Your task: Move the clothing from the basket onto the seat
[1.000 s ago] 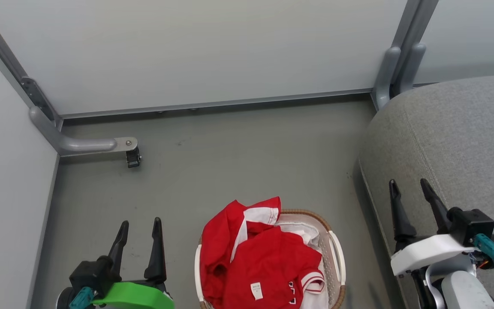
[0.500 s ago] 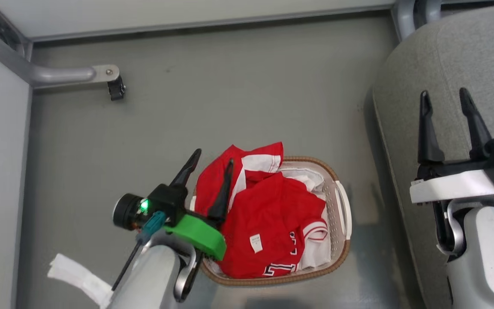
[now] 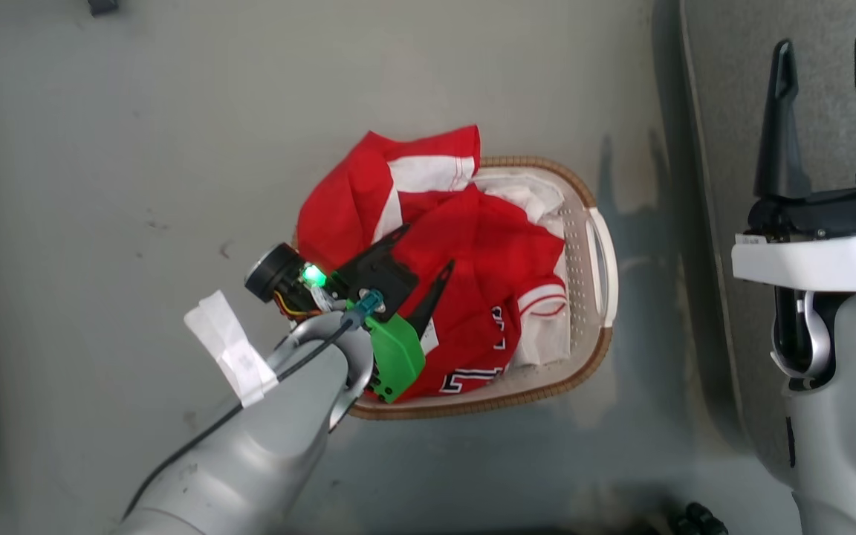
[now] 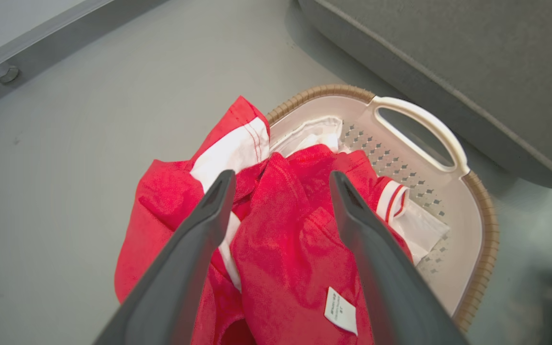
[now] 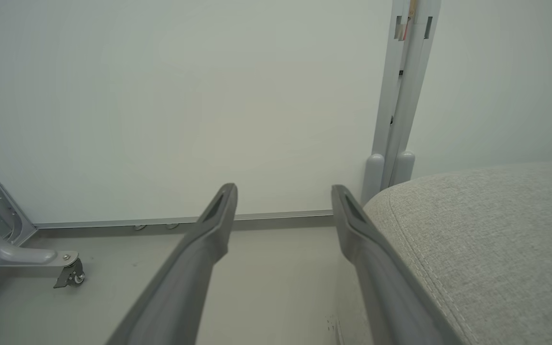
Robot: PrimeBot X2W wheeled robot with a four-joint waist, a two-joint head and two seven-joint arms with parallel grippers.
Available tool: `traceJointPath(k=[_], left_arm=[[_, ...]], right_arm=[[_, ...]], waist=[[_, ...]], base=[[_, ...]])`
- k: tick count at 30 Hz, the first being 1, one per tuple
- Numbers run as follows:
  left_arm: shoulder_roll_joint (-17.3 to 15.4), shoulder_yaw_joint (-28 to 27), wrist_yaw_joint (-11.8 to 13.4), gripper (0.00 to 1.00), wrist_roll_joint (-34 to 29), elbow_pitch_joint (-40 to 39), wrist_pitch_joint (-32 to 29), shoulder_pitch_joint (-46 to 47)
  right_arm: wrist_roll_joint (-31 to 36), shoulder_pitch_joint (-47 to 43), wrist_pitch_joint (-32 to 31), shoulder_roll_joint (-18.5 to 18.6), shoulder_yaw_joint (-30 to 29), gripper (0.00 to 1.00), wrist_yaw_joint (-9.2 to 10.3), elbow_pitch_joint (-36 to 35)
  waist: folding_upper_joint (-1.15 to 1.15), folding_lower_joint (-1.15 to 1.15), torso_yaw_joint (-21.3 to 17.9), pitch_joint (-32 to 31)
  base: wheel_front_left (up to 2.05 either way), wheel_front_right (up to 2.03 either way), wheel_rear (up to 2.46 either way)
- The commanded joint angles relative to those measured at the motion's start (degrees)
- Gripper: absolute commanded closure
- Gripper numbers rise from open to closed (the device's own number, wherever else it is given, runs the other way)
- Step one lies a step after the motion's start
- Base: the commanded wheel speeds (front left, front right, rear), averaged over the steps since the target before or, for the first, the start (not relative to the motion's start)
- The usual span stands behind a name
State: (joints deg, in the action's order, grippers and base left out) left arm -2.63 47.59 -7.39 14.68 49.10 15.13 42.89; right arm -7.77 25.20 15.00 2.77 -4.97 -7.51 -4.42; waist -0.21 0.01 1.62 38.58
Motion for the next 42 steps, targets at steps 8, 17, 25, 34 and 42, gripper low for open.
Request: traceJointPath(k=[8,17,25,34,42], left_arm=[[-0.43,3.08,0.13,0.00,-1.13,8.80,0.05,8.60],[-0.90,2.63,5.03,0.00,-3.38,11.83,0.05,13.51],[-1.06,2.49,5.52,0.00,-3.20,16.24,0.04,14.38],[-0.42,3.73,4.64,0.11,-2.37,17.21,0.05,13.89],[-0.31,5.88,2.28,1.00,-1.39,16.26,0.05,11.21]], right_arm=[[1.18,3.64,0.28,0.18,1.89,0.00,0.04,-3.40],[0.25,5.37,0.27,0.18,2.64,0.00,0.04,-3.80],[-1.21,5.62,0.28,0.19,3.74,0.00,0.04,-3.41],[-1.67,5.43,0.28,0.19,4.18,0.00,0.04,-2.59],[-1.59,4.72,0.27,0.20,4.85,0.00,0.04,-0.93]], waist=[[0.21,-0.01,-5.93,13.64],[0.21,-0.01,-7.07,16.66],[0.21,-0.01,-7.83,17.37],[0.21,-0.01,-8.19,16.88],[0.21,-0.01,-7.43,13.16]], base=[[0.00,0.00,0.00],[0.00,0.00,0.00],[0.00,0.00,0.00],[0.00,0.00,0.00],[0.00,0.00,0.00]])
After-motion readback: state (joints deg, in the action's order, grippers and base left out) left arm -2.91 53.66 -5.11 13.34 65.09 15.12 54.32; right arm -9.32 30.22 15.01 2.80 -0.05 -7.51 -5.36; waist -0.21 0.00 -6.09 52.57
